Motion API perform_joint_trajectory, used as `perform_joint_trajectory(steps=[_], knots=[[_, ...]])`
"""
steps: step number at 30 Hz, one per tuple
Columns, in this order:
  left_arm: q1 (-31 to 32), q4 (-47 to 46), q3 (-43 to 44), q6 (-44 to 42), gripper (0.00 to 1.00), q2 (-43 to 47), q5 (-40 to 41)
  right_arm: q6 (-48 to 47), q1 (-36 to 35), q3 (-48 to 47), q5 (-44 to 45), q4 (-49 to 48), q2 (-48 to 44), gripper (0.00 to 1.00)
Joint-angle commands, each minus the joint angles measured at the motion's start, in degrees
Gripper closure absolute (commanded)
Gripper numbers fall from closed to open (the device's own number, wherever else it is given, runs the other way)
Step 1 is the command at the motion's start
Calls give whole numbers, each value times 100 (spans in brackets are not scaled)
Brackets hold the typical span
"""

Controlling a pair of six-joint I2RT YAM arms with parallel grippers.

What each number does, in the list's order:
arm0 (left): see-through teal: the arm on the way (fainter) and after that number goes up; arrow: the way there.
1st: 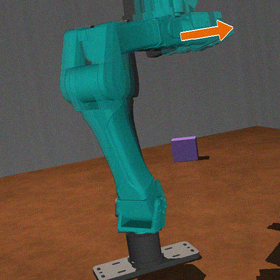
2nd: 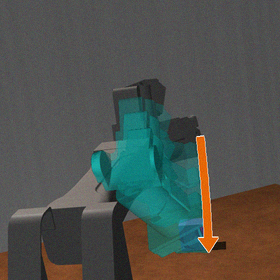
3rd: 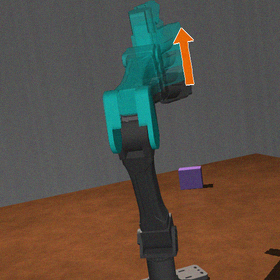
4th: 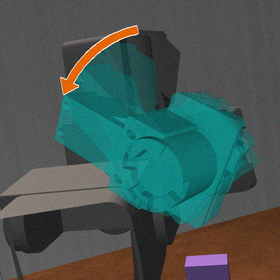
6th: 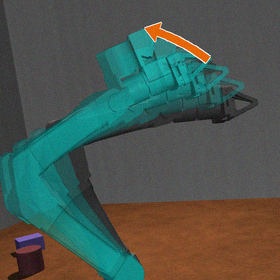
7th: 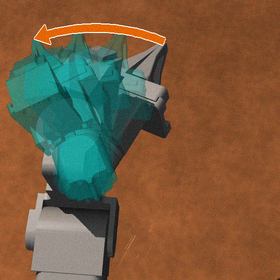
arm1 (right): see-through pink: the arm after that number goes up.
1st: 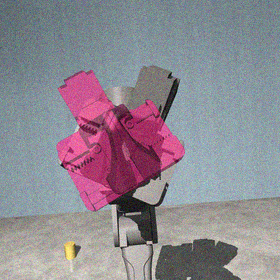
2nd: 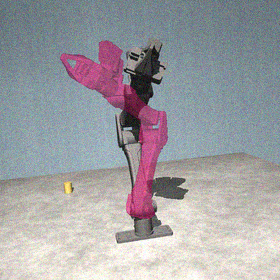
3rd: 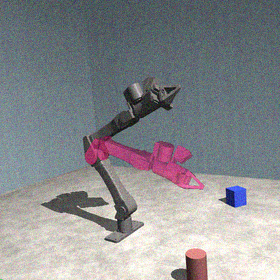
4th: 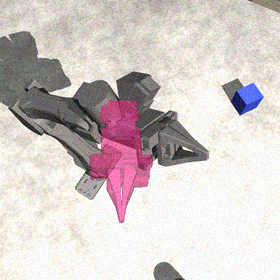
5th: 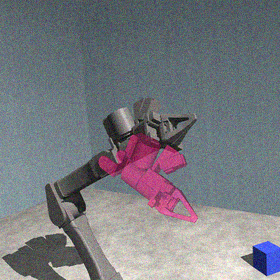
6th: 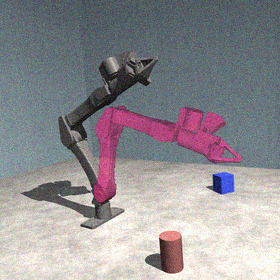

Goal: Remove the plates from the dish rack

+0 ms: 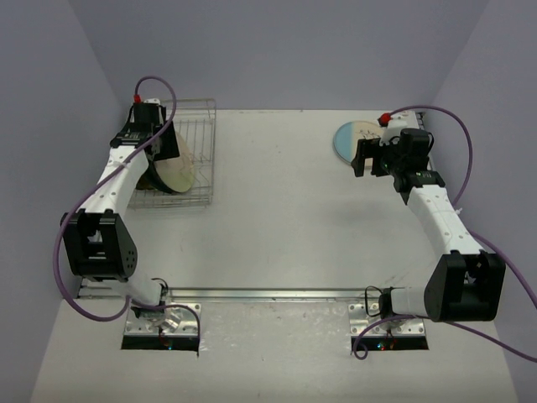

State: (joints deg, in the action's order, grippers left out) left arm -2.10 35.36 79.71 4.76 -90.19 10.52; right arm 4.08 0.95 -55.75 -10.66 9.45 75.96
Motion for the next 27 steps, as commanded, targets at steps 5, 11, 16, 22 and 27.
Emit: perform_joint_trajectory(steps=[5, 11, 16, 22, 27], knots=[[84, -492, -6, 180, 53, -566, -497, -83, -42, 5, 46, -243, -38, 1], [-25, -807, -100, 196, 63, -572, -1157, -91, -42, 103, 13, -242, -77, 1], [-20, -992, -229, 147, 79, -319, -1113, -88, -42, 198, -22, -260, -108, 1], [-27, -1032, -197, -44, 100, -39, -798, -23, -42, 222, -131, -248, -129, 1], [-27, -1070, -80, -222, 100, 210, -747, 5, -42, 246, -156, -230, -161, 1]])
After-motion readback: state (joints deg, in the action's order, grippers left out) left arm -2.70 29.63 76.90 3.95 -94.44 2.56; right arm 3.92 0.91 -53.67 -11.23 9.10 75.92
